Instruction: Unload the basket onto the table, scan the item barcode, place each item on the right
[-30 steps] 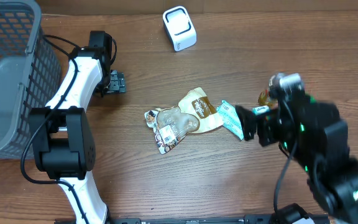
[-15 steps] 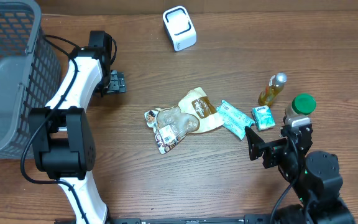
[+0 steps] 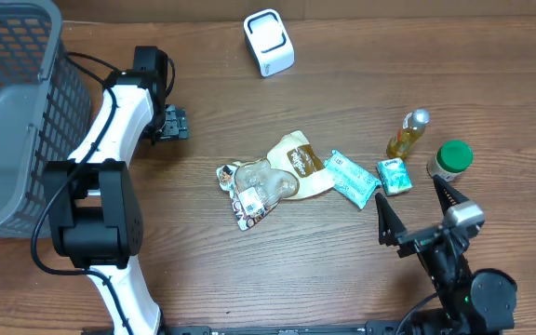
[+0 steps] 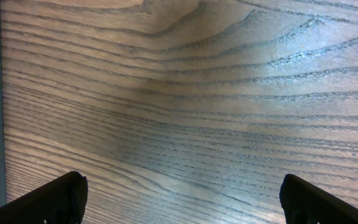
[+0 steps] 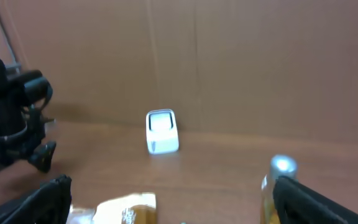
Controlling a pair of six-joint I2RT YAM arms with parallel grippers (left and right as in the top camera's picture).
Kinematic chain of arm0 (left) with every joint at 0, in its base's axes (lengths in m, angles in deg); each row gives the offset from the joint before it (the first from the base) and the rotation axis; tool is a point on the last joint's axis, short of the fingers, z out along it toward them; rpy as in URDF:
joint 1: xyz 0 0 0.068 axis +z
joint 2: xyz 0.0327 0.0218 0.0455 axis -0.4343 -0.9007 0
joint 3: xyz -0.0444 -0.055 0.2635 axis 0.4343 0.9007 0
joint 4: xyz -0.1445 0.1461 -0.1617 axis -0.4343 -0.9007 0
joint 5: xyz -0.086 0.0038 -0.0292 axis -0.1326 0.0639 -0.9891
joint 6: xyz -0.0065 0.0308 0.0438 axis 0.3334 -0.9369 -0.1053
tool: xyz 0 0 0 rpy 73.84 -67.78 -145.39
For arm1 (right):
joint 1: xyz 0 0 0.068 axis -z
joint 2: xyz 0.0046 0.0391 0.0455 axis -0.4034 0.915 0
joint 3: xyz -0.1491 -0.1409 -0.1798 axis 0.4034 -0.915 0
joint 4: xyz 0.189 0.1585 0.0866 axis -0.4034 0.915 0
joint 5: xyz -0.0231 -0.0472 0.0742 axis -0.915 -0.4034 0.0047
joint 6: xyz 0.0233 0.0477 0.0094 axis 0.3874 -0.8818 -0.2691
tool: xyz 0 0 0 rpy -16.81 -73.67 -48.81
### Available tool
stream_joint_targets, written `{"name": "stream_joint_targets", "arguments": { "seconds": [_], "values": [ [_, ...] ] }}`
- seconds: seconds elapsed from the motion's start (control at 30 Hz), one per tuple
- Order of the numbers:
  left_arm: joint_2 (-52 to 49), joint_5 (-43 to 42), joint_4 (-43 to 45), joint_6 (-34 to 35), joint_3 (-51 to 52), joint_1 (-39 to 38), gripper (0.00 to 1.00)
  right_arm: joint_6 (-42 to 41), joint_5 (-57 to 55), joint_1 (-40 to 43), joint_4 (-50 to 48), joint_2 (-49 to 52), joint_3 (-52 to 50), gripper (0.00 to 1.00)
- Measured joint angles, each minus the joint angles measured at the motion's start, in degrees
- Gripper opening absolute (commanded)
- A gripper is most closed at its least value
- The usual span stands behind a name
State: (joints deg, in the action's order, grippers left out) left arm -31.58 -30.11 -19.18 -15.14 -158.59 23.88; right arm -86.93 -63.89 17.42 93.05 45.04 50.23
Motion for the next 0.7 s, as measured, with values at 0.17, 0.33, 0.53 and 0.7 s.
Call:
{"name": "stream_joint_targets", "arguments": {
  "seconds": [0.17, 0.33, 0.53, 0.7],
  "values": [
    [0.00, 0.00, 0.00, 0.00, 0.00, 0.00, 1.00, -0.11, 2.19, 1.36, -15.02, -1.27, -4.79, 1.00],
    [0.00, 0.00, 0.02, 0.00, 0.00, 0.00, 1.00, -0.22, 2.56, 1.42, -25.99, -1.29, -8.20, 1.00],
    [0.00, 0.00, 0.02, 0.00, 0.00, 0.00, 0.99, -0.24, 0.83, 1.42, -23.78, -1.38, -12.52, 1.00],
    [0.00, 0.00, 0.00, 0.00, 0.00, 0.00, 1.00, -0.24, -0.46, 1.42, -13.09, -1.40, -12.57, 1.00]
  ]
}}
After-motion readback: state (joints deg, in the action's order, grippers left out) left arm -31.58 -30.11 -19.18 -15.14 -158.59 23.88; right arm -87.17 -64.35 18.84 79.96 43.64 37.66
